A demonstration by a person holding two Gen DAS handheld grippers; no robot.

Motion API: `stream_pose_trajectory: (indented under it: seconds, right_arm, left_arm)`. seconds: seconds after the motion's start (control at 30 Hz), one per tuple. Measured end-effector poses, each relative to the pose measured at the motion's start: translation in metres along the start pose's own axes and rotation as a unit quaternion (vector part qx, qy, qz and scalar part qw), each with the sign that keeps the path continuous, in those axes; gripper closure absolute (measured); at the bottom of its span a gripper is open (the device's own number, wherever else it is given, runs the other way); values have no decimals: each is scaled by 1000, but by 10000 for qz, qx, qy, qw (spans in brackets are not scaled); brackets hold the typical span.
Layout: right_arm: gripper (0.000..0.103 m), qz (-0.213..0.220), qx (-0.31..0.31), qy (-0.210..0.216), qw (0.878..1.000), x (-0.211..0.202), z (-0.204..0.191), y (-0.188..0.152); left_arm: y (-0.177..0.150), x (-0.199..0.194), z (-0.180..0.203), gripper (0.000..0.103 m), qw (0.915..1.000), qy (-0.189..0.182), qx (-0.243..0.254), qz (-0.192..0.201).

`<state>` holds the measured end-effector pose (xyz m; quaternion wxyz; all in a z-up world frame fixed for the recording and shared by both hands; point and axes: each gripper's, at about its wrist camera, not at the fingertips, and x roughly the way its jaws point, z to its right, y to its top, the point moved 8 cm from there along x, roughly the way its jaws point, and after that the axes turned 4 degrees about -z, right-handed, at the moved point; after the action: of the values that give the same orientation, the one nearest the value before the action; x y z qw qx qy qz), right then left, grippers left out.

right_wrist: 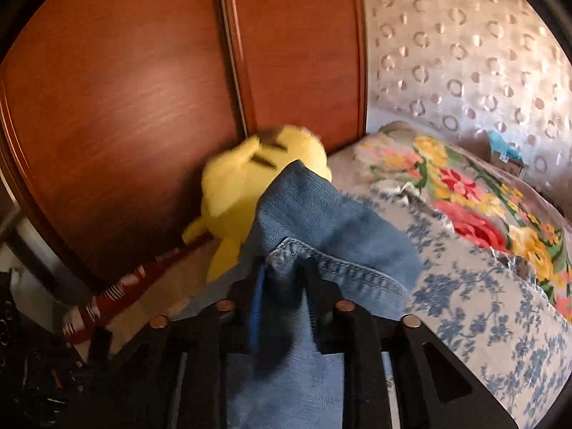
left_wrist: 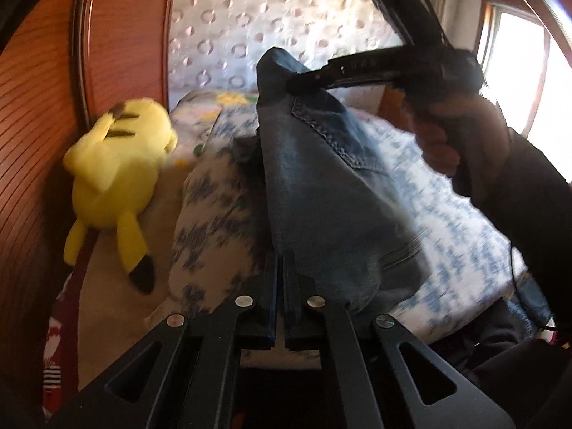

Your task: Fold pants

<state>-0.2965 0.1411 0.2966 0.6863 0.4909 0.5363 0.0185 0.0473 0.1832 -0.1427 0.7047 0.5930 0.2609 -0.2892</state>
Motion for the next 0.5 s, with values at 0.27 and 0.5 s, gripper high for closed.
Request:
stream_pose_trajectory:
  seconds: [0.27,0.5]
  right_arm:
    - [60,671,181,64,9976,-62,15,-15]
    - [61,115,-39,-52,9999,-11,9,-35]
  left_arm:
    - [-13,18,-13,102,9996,181,-80,-225]
    - [-4,3,-12,101,9997,178,-166,-81]
